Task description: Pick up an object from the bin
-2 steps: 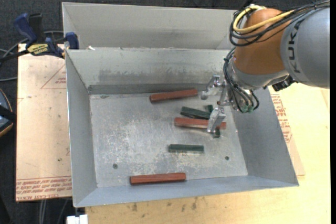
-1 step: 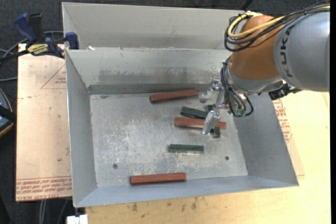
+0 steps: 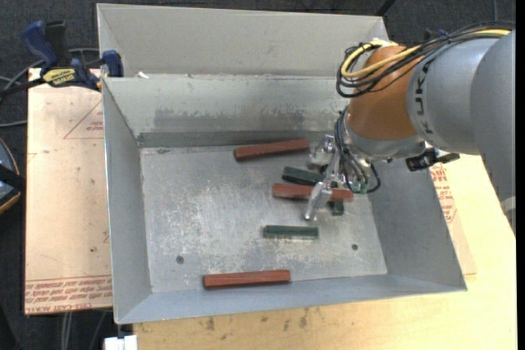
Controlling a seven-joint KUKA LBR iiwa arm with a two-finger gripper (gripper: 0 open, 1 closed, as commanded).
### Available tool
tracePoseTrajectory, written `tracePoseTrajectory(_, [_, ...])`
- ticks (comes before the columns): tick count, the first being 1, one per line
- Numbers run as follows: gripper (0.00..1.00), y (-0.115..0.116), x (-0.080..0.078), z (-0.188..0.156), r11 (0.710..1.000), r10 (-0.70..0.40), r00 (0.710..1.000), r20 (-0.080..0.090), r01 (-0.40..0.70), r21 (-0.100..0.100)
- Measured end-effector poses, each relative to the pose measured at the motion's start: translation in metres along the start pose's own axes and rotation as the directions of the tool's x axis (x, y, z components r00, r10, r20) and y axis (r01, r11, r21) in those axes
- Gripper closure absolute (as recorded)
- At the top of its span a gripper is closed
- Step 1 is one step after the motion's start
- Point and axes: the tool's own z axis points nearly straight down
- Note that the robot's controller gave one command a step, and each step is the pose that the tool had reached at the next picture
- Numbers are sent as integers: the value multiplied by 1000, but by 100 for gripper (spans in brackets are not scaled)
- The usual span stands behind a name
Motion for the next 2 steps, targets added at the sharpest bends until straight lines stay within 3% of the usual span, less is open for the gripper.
tracePoseTrajectory(1, [100, 2, 4, -6, 984, 176, 984, 12, -176, -3])
tracePoseTrajectory(2, [100, 2, 4, -6, 984, 176, 984, 12, -176, -3])
